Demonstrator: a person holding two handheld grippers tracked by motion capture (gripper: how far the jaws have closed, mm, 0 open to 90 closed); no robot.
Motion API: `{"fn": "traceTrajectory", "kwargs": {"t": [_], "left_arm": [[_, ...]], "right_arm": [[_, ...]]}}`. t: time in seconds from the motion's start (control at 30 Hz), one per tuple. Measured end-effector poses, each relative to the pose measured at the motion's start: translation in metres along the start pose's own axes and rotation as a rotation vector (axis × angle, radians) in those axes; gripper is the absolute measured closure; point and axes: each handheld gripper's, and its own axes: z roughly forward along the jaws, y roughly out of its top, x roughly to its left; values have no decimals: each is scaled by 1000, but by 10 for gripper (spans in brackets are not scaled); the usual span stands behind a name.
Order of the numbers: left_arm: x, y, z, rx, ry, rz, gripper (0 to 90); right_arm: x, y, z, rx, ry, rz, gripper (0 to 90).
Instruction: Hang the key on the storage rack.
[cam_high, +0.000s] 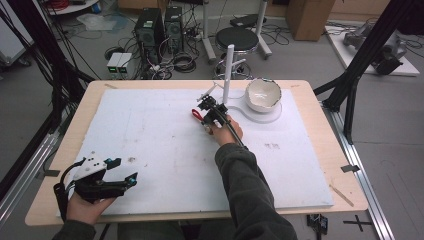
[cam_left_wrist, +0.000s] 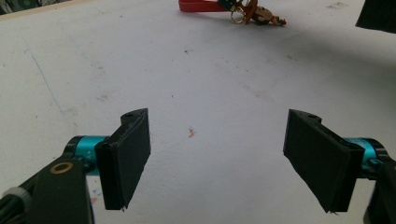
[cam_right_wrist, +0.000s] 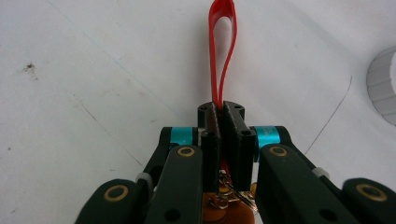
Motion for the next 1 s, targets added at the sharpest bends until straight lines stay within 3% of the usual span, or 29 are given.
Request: {"fn": "traceTrajectory", "kwargs": {"t": [0.4, 0.6, 1.0], "left_arm": [[0, 0, -1, -6, 6, -4, 235], [0, 0, -1, -4, 7, -1, 235], [0, 0, -2, -8, 12, 3, 235]], "right_arm": [[1, 1, -15, -61, 34, -15, 860], [1, -2, -31, -124, 45, -21, 860], [3, -5, -57, -186, 61, -35, 860]]}}
